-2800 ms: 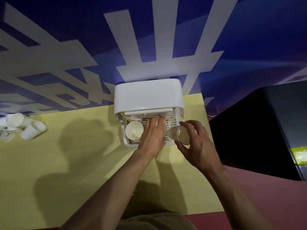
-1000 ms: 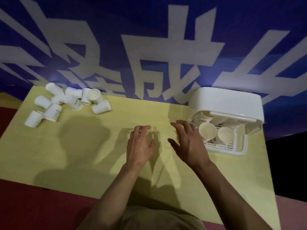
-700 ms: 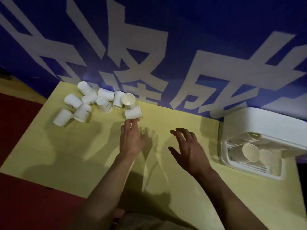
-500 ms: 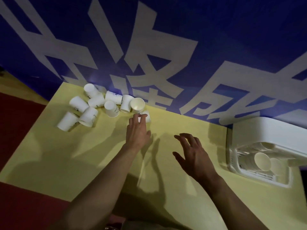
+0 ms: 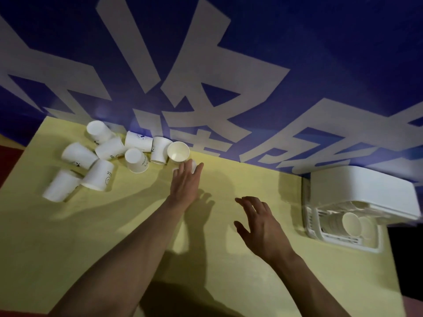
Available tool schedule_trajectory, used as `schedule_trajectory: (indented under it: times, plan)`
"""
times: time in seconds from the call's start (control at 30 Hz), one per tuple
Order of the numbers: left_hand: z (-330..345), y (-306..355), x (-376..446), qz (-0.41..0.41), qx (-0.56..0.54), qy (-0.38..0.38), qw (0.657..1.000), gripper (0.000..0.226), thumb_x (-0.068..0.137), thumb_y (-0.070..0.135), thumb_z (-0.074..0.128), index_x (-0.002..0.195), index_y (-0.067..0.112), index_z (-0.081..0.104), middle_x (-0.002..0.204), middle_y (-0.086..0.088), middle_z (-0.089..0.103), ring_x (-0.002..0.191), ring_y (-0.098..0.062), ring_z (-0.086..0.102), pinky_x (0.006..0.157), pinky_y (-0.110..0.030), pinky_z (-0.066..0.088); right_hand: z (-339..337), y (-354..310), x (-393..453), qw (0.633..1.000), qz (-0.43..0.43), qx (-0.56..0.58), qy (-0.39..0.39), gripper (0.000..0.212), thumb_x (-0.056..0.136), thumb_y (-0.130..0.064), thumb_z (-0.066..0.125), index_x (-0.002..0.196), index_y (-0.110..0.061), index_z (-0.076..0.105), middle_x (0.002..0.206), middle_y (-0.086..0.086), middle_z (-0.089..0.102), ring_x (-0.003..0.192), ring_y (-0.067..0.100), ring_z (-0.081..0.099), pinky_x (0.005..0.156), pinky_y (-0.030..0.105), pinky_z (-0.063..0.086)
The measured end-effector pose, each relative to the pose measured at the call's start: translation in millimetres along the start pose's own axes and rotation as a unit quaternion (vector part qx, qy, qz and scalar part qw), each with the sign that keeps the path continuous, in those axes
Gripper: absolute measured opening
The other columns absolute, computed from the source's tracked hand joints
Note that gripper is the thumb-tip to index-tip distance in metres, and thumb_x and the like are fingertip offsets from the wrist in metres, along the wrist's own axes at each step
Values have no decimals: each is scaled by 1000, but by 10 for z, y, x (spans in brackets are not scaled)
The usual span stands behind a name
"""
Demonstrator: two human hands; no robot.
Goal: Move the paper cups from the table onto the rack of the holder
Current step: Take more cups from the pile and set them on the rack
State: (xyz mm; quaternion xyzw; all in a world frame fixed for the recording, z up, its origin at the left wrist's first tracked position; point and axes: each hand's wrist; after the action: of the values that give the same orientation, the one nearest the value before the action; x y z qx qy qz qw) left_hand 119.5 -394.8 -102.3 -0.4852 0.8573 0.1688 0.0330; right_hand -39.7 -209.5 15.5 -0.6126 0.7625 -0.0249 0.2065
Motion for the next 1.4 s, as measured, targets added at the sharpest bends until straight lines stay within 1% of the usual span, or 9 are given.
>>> schedule_trajectory:
  times: [0.17, 0.27, 0.4, 0.57, 0.7, 0.87, 0.93, 1.1, 1.4]
  plan:
    - [99, 6, -15, -11, 13, -12, 1000, 36, 97, 22, 55, 133, 24, 47, 138, -6, 47, 123, -30, 43, 94, -40, 39, 86, -29, 194, 1000, -1, -4, -22, 62, 99, -40, 63, 154, -28, 38, 153, -5, 42, 132, 17, 46, 99, 30, 53]
    - [153, 17, -114, -18, -5, -9, 1000, 29, 98, 26, 52, 127, 26, 49, 124, 0, 55, 115, -26, 46, 89, -39, 37, 129, -43, 345, 1000, -8, -2, -25, 62, 98, -37, 65, 153, -26, 39, 151, -3, 43, 131, 20, 48, 101, 32, 52]
    - [135, -5, -265, -29, -46, 24, 998, 50, 84, 16, 64, 131, 26, 48, 121, -1, 52, 111, -26, 46, 88, -40, 40, 136, -90, 549, 999, -22, 13, -21, 62, 97, -33, 67, 152, -23, 42, 149, 0, 46, 129, 23, 49, 98, 38, 54]
    - [58, -139, -485, -82, -116, 56, 988, 73, 75, 28, 80, 138, 25, 44, 125, -3, 47, 111, -25, 46, 88, -37, 47, 148, -237, 929, 998, -63, -6, 4, 68, 95, -34, 70, 154, -22, 38, 152, 5, 41, 130, 26, 49, 92, 40, 58]
    - [21, -298, -719, -108, -148, 63, 981, 71, 76, 28, 78, 137, 23, 42, 129, -7, 45, 110, -27, 46, 91, -38, 48, 214, -507, 1376, 994, -104, -24, 28, 75, 92, -39, 73, 154, -19, 37, 155, 13, 37, 132, 32, 49, 93, 45, 59]
    - [-38, -418, -1073, -117, -196, 151, 962, 60, 81, 29, 71, 136, 15, 51, 123, -11, 49, 97, -28, 45, 76, -37, 47, 337, -961, 1845, 988, -141, -52, 33, 86, 86, -43, 79, 155, -18, 34, 154, 15, 36, 130, 34, 49, 97, 45, 56]
    - [-61, -435, -1174, -123, -204, 155, 959, 59, 83, 33, 71, 136, 16, 50, 120, -9, 49, 94, -28, 44, 74, -37, 47, 372, -1105, 1964, 987, -143, -69, 27, 88, 86, -45, 78, 156, -21, 32, 156, 14, 35, 133, 35, 47, 102, 47, 54]
    - [-82, -408, -1413, -174, -248, 156, 940, 68, 75, 26, 73, 138, 22, 47, 122, -3, 47, 100, -24, 47, 72, -37, 53, 374, -1267, 2156, 985, -133, -112, 14, 86, 90, -43, 75, 158, -25, 27, 162, 14, 29, 146, 41, 33, 110, 57, 46]
    - [-155, -358, -1606, -196, -265, 152, 932, 69, 72, 16, 82, 136, 16, 54, 124, -7, 50, 101, -29, 51, 66, -41, 56, 516, -1250, 2242, 980, -148, -133, -24, 71, 97, -35, 68, 155, -17, 32, 155, 16, 34, 135, 35, 45, 104, 47, 53]
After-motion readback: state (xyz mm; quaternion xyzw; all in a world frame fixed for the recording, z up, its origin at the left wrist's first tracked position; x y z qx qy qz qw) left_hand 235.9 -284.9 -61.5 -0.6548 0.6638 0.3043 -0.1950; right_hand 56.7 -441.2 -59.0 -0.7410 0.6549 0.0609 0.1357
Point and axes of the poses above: each hand's wrist, its own x-axis towards the middle knuckle, its own z-axis out of the palm, y = z × x
